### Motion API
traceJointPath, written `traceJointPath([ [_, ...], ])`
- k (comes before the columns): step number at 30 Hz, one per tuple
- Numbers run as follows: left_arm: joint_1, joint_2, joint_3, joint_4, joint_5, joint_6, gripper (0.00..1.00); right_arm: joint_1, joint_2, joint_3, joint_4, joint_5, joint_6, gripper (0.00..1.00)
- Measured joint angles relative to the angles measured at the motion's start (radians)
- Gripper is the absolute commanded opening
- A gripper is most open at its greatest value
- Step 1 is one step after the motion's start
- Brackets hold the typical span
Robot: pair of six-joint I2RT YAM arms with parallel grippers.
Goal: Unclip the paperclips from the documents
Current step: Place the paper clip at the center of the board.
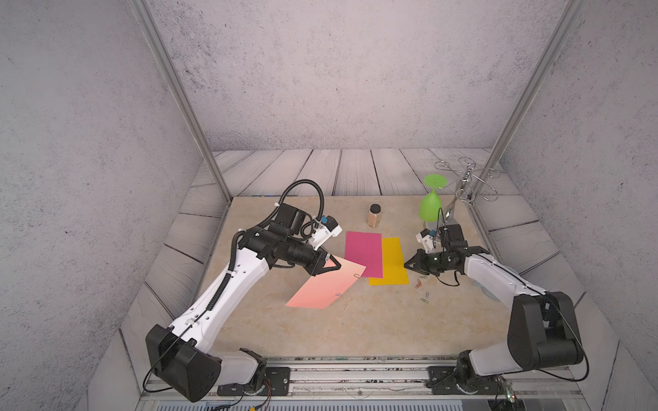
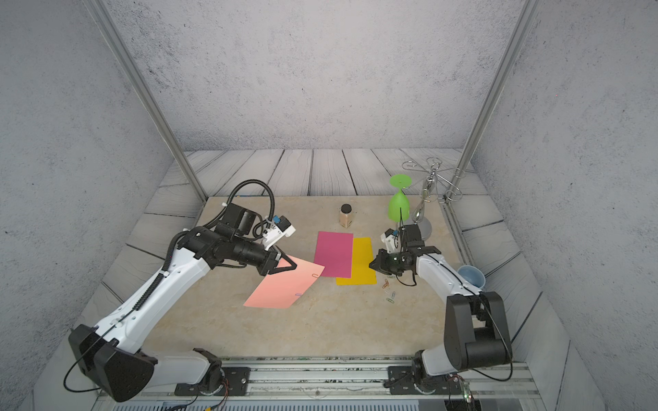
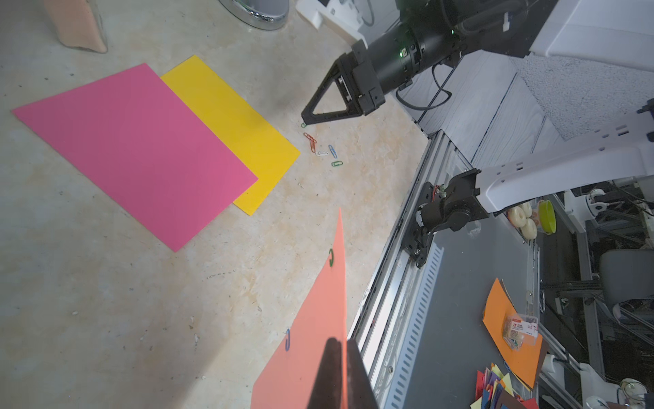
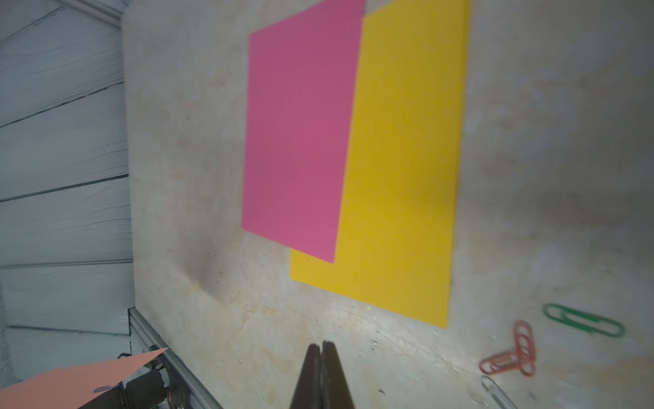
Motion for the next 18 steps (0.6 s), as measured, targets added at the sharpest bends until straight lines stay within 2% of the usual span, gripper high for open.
traceJointPath([
  [9, 0.0, 0.0, -0.006, 0.042, -0.04, -0.031, 0.0, -0.064, 0.005, -0.082, -0.024, 0.158, 0.042, 0.02],
  [18, 0.0, 0.0, -0.006, 0.064, -0.045, -0.039, 0.0, -0.079, 0.063, -0.114, -0.001, 0.22, 0.054, 0.05],
])
